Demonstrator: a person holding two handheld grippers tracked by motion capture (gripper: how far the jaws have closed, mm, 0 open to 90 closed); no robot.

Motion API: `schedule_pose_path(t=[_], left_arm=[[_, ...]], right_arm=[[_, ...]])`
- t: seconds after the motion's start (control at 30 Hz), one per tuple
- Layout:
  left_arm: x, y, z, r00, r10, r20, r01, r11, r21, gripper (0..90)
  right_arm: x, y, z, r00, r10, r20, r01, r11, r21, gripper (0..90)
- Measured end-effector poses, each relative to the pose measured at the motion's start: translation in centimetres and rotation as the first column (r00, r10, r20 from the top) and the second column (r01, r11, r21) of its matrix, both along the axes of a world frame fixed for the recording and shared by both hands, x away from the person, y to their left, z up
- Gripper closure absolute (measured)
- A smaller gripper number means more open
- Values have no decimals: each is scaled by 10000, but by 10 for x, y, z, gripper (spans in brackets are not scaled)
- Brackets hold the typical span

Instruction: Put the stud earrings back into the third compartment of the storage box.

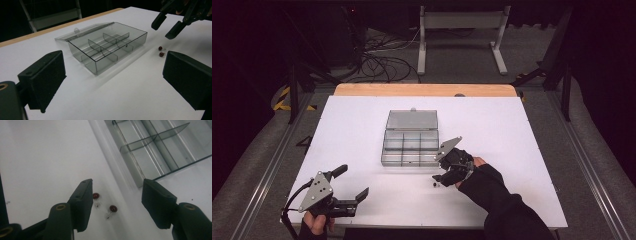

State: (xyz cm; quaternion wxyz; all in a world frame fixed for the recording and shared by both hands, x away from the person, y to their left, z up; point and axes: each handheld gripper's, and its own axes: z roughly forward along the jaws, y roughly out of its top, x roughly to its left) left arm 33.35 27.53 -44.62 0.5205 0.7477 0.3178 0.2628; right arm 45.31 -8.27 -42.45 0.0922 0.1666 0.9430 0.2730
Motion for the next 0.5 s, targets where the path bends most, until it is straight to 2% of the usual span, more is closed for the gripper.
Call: schedule_pose_path(t=[0.1, 0.2, 0.37, 0.5], left_arm=[[0, 0, 0, 10000, -14, -14, 14, 10000, -14, 52], [0, 0, 0, 10000, -25, -2, 25, 10000, -21, 52], [1, 1, 0, 10000, -27, -20, 27, 10000, -21, 52], [0, 1, 0, 10000, -22, -42, 22, 10000, -24, 52]], right_arm=[[2, 1, -2, 9999, -2, -155, 0, 9998, -174, 458], [3, 3, -5, 9996, 24, -292, -42, 9981, -617, 498], [7, 7, -11, 9981, -43, -622, -34, 9924, -1232, 531], [9, 9, -16, 9961, -83, -875, -50, 9886, -1505, 555]])
